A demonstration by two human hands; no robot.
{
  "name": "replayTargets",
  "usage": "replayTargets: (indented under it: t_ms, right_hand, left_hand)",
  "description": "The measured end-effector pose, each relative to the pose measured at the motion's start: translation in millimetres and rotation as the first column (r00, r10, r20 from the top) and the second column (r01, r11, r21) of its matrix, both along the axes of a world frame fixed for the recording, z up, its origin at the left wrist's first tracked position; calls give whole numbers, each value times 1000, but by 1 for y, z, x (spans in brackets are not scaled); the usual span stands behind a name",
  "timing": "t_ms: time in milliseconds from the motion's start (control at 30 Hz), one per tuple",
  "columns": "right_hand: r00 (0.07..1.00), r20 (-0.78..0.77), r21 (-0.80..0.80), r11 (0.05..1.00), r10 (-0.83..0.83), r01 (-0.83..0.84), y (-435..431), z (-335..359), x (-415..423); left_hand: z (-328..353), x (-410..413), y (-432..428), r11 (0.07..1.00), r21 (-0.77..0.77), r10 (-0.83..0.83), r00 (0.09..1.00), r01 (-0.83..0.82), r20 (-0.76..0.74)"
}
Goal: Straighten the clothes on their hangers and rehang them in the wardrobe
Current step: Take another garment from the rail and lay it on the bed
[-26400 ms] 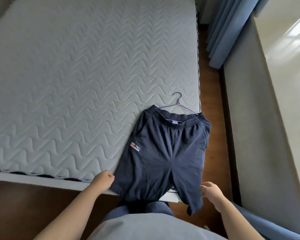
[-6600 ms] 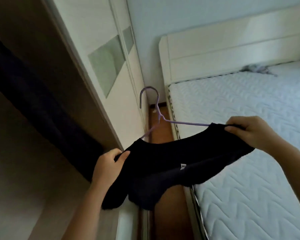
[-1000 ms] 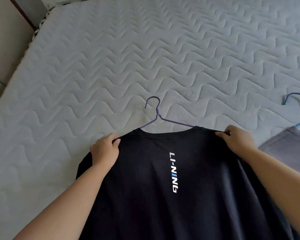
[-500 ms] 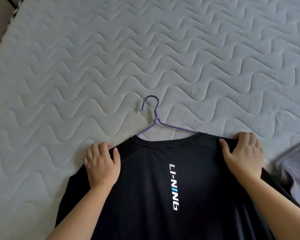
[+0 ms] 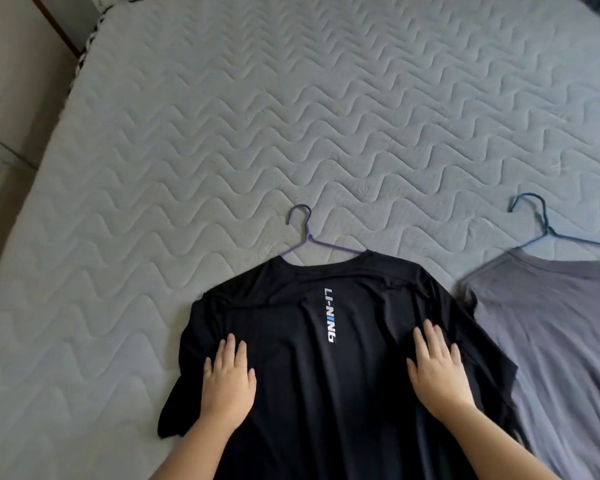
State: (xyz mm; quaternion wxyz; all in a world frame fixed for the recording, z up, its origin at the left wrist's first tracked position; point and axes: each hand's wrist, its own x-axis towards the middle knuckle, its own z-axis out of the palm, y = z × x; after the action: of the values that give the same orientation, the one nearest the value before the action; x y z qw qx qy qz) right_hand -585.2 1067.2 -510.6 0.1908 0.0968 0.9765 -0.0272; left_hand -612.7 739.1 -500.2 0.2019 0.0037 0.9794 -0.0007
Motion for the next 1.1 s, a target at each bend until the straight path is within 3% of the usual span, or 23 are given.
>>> replayTargets:
  t_ms: [167,267,333,500,633,833,1100]
  right_hand:
    - [990,-22,-166,977,-139,133,-5,45,94]
    - [959,113,-248,927,-259,279,-13,78,148]
    - [903,234,-281,864,-359,417,-18,96,185]
    - [722,421,-307,663,-549,683,-18,125,281]
    - [598,506,-266,547,-622,794,-9,143,332]
    - [721,535,-332,675,-441,659,13,166,354]
    - [815,471,-329,790,-338,518,13,207,362]
  left_hand:
    - [56,81,11,954,228,204,979,-196,-10]
    - [91,141,14,897,240,367,928,-372,67]
    - [112,187,14,827,264,476,868,-496,138]
    - [156,300,14,543,357,692,646,-760,322]
    - [174,372,5,492,297,706,575,-818,414]
    - [182,427,-19,482,227,672,523,-846,524]
    - [209,491,-49,545,256,614,588,-798,527]
